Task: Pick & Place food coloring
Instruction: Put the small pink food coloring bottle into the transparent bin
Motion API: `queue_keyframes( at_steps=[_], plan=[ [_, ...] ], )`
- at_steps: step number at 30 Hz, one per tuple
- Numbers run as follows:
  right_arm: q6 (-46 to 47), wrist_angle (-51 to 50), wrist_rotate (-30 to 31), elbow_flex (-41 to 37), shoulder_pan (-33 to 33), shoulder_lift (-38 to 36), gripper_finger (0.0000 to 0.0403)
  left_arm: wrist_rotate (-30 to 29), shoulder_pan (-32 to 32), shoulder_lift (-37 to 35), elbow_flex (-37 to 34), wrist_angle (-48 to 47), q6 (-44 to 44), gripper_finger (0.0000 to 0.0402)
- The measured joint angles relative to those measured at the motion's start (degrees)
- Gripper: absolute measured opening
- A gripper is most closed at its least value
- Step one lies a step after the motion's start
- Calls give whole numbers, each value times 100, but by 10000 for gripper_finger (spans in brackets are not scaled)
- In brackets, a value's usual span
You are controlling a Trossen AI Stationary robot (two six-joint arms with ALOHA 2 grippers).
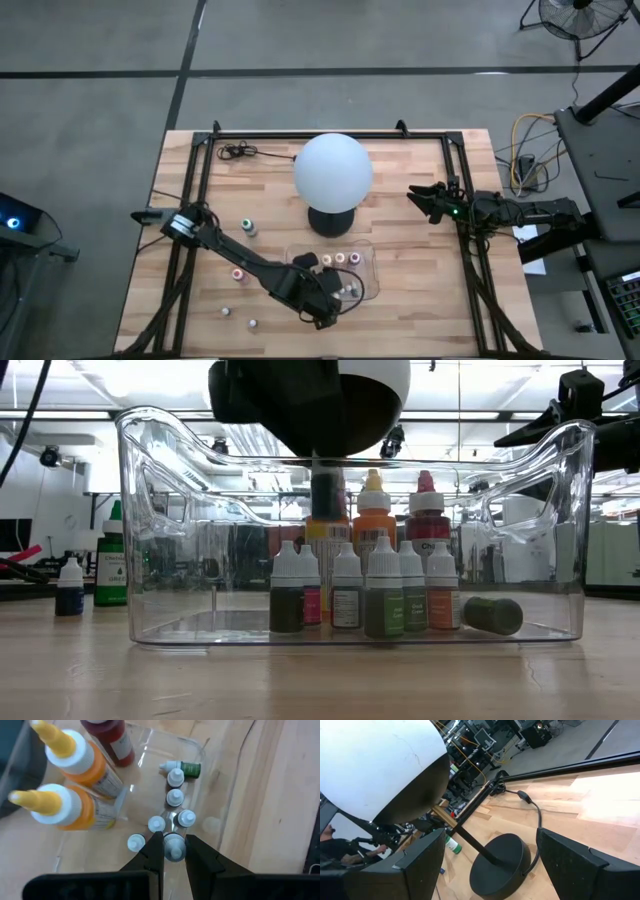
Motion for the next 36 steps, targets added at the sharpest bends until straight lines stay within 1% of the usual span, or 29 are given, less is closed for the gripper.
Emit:
queue_keyframes(
  at_steps=[14,21,30,36],
  plan=[
    [2,2,0,-1,0,0,302,-231,-4,304,-4,78,56,32],
    [1,0,0,-1,0,0,302,-198,1,383,-56,83,40,32],
    [2,2,0,-1,0,0,302,53,9,383,-299,302,23,32],
    [0,2,0,-1,-2,0,302,22,8,383,-302,391,8,33]
  ],
)
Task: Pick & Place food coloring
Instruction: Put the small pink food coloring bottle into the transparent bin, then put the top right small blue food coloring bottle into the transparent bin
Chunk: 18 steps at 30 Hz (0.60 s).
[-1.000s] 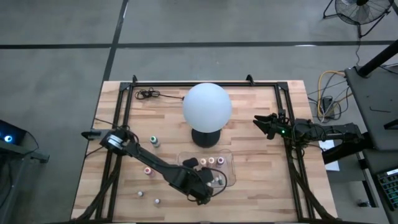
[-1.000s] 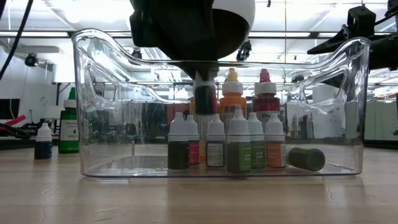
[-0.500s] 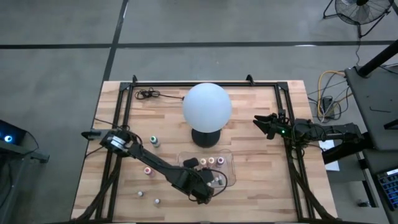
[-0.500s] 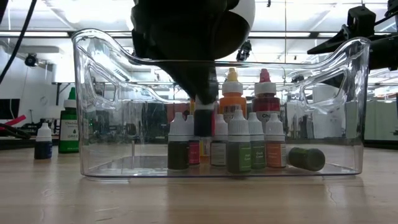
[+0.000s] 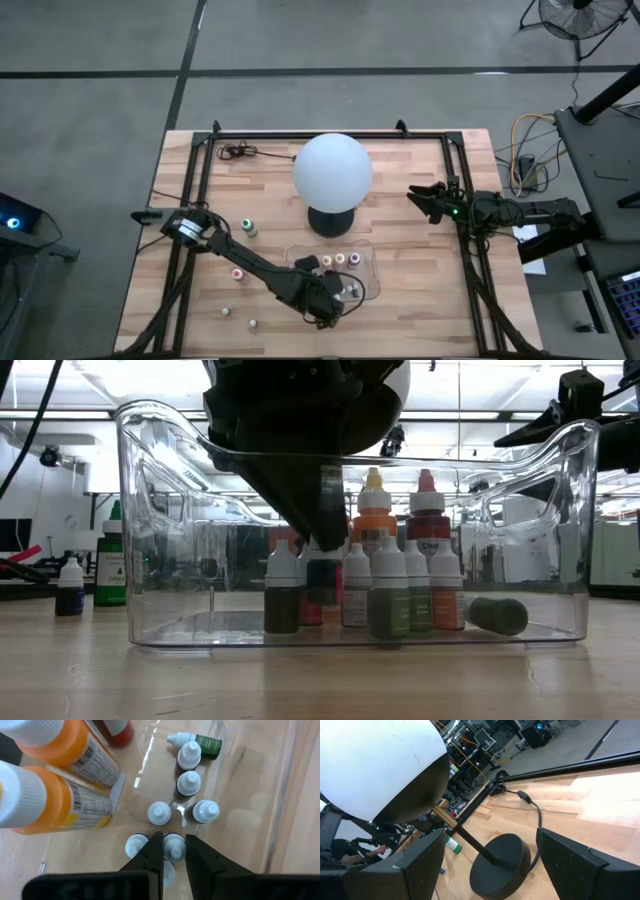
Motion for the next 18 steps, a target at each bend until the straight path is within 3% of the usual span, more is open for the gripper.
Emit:
queue_keyframes(
  at_steps=[8,18],
  plan=[
    [0,0,0,0,0,0,302,-19,3,0,0,-3,-38,63],
    [0,-1,0,0,2,0,302,12,9,0,0,-4,-39,68]
  ],
)
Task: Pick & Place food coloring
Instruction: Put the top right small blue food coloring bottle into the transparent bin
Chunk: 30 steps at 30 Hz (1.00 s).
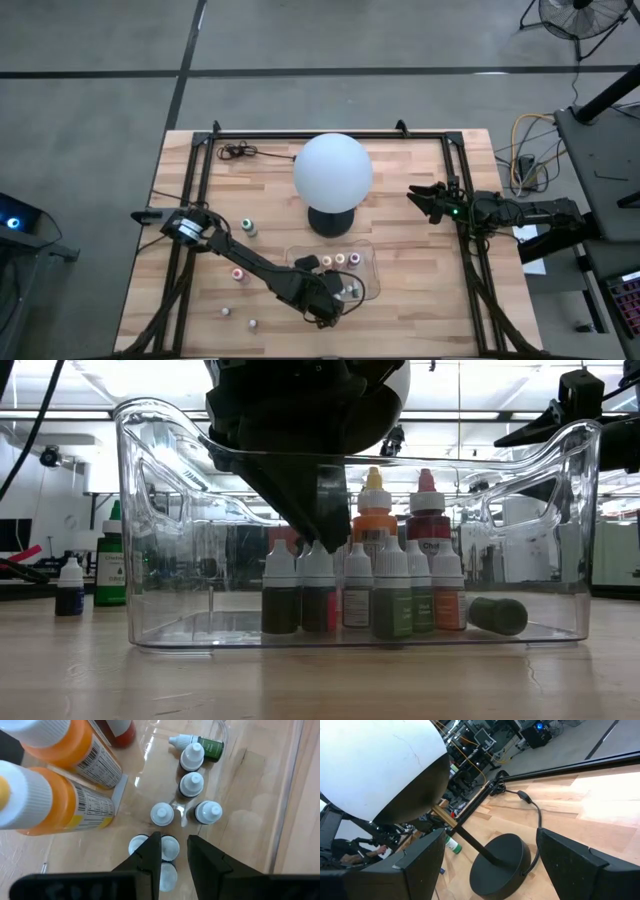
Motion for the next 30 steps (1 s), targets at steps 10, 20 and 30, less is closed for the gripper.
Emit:
queue_keyframes(
  at_steps=[10,20,30],
  plan=[
    [1,1,0,0,-1,-1,302,185,2,-70,22,-26,2,68],
    [0,-1,-2,2,-2,-2,302,79,0,-510,109,-177,-65,70],
    [0,1,0,2,0,0,302,-87,33,-1123,107,-763,-662,152]
  ],
)
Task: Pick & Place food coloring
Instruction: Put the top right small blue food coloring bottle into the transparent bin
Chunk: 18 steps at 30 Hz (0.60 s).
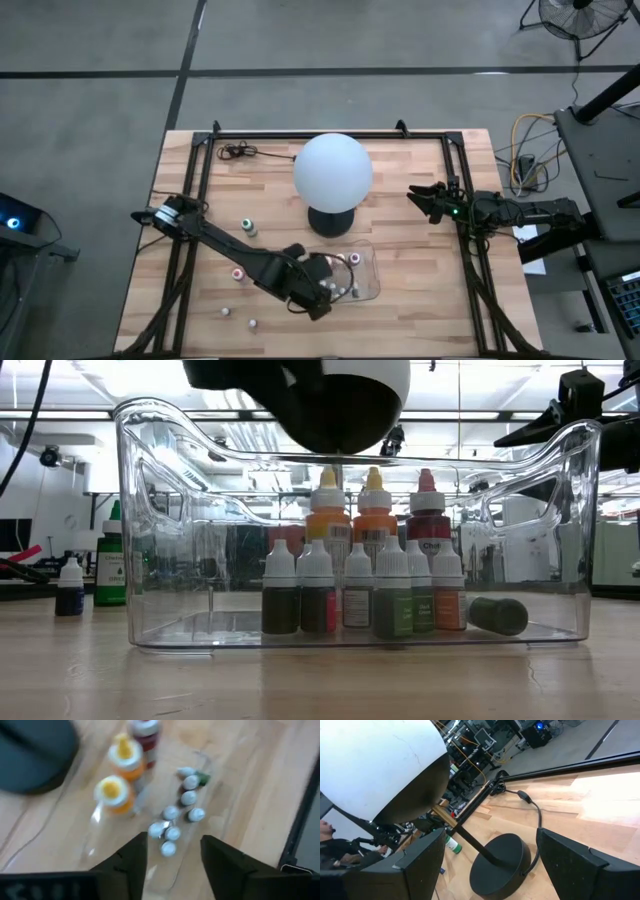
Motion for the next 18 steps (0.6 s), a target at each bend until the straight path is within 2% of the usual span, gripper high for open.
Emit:
queue_keyframes(
  at_steps=[4,7,18],
  plan=[
    [0,-1,0,-1,-1,-2,302,24,21,-222,0,-553,-747,192],
    [1,0,-2,0,0,-1,302,-25,28,-398,0,-877,-1150,208],
    [2,-2,-2,-2,0,-2,302,-612,25,-1008,-99,-2474,-2493,210]
  ],
)
